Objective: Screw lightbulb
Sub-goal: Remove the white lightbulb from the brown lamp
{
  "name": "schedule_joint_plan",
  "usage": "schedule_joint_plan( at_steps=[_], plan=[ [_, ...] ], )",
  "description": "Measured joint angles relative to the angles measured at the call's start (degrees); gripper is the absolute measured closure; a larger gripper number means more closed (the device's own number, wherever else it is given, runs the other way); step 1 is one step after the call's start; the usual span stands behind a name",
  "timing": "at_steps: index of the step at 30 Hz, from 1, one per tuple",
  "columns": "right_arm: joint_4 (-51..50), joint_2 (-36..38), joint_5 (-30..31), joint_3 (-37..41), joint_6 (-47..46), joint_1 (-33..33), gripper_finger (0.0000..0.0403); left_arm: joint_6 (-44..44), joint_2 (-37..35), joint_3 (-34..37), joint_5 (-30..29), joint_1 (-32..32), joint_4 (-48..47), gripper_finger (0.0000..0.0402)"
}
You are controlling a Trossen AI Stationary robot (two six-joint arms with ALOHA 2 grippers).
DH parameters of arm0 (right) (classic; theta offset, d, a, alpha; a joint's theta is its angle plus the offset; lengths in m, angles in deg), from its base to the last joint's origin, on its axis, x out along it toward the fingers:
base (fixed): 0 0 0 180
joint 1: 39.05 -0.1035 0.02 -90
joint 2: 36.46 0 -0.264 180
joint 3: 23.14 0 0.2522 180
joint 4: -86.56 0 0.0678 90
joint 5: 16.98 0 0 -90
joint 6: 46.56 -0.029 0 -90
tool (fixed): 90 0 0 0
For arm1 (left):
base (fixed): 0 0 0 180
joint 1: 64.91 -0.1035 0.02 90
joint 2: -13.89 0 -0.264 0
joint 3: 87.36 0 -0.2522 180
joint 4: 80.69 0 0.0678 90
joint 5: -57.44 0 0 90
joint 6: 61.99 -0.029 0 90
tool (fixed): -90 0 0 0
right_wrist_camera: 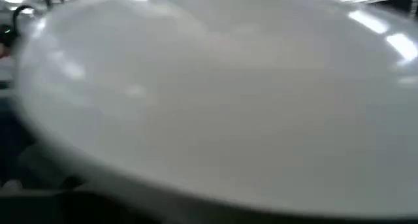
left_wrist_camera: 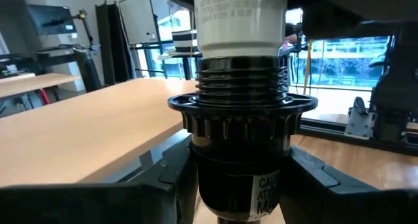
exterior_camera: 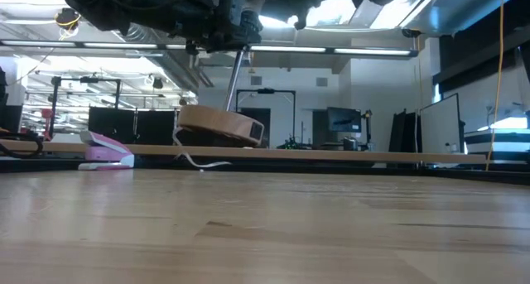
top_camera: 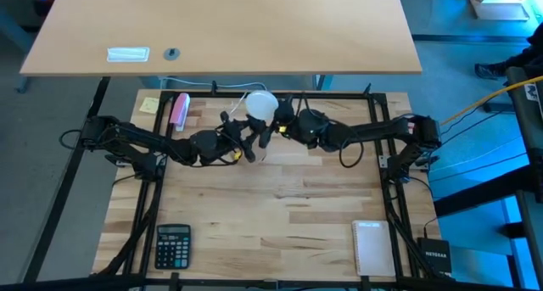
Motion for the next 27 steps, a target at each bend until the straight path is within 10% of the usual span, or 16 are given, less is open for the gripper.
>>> schedule_joint_plan(
  at_steps=[6, 13, 22, 27],
  plan=[
    [-2.26, 0.20, -3.49, 0.00, -0.10, -0.09, 0.0252, 0.16, 0.00, 0.00, 0.74, 0.42, -0.18, 0.0254],
    [-7.55, 3.44, -15.56, 0.04, 0.03, -0.11, 0.0252, 5.58, -1.47, 0.04, 13.13, 1.38, -2.09, 0.0263],
    [-8.81, 5.32, -48.14, 0.04, -0.20, -0.12, 0.0252, 11.25, -1.95, 0.02, 43.63, 1.49, 0.54, 0.0263],
    [-7.98, 4.96, -51.92, -0.07, 0.16, -0.92, 0.0252, 13.59, -1.92, -0.04, 50.57, 1.46, 0.65, 0.0263]
  ],
)
